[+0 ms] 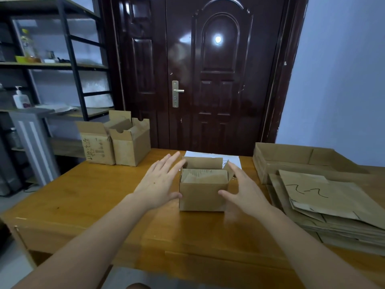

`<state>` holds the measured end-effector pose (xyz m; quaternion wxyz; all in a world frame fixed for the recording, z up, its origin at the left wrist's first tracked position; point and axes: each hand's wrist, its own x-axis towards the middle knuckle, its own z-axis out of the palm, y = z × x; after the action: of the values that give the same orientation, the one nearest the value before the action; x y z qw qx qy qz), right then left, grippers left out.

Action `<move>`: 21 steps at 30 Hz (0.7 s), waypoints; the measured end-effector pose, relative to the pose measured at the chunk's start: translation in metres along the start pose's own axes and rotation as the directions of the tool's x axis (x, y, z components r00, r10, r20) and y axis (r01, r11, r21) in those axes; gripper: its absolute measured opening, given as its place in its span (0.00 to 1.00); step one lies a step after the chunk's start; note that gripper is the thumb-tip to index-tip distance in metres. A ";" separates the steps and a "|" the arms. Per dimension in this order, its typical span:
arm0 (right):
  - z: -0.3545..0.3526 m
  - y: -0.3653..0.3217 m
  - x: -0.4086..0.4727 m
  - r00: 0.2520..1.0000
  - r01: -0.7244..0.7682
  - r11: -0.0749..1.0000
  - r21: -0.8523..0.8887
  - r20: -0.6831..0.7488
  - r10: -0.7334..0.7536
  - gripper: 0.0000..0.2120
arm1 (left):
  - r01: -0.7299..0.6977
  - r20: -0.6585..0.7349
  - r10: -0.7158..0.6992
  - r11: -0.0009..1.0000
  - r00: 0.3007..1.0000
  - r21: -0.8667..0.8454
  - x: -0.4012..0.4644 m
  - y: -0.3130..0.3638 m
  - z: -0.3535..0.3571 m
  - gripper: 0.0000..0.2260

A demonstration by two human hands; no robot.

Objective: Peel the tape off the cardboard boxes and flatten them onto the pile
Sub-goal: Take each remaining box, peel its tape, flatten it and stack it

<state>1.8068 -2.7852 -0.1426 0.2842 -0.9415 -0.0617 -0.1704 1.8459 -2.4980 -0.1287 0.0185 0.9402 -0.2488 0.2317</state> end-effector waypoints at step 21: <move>0.034 0.007 -0.019 0.974 -0.216 0.941 0.259 0.121 0.190 0.31 | 0.301 0.127 -0.275 0.908 0.953 -0.290 -0.019 0.026 0.039 0.25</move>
<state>1.8000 -2.7724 -0.1792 0.4228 -0.9022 -0.0004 -0.0854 1.8360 -2.5179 -0.1739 0.1876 0.9612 -0.1406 0.1456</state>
